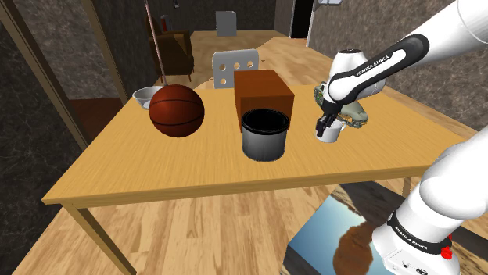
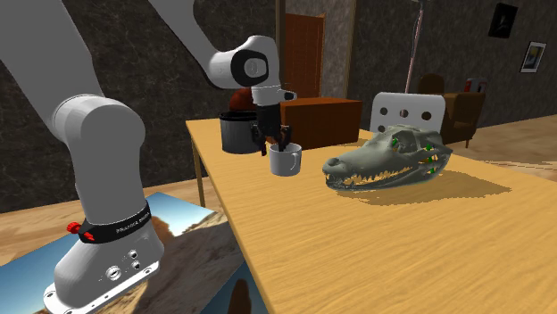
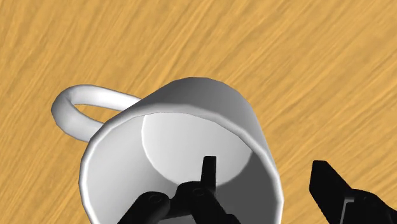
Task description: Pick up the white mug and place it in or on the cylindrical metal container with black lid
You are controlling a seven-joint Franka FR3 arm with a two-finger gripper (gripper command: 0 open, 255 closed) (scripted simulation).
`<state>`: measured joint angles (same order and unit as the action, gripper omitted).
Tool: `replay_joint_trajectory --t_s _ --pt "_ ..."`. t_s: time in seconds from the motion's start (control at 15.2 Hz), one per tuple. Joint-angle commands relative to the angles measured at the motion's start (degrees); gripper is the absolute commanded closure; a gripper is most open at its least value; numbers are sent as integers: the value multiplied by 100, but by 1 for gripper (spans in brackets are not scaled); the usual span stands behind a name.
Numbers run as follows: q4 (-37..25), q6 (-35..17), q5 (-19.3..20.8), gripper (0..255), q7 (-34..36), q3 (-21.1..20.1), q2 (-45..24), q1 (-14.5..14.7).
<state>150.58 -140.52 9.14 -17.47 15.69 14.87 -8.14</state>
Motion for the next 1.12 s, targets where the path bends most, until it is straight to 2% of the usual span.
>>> replay_joint_trajectory --t_s 0.0,0.53,1.06 --pt "0 0 0 255 0 0 0 0" --pt "0 -1 0 255 0 0 0 0" --pt "-285 739 22 255 17 -73 458 -15"
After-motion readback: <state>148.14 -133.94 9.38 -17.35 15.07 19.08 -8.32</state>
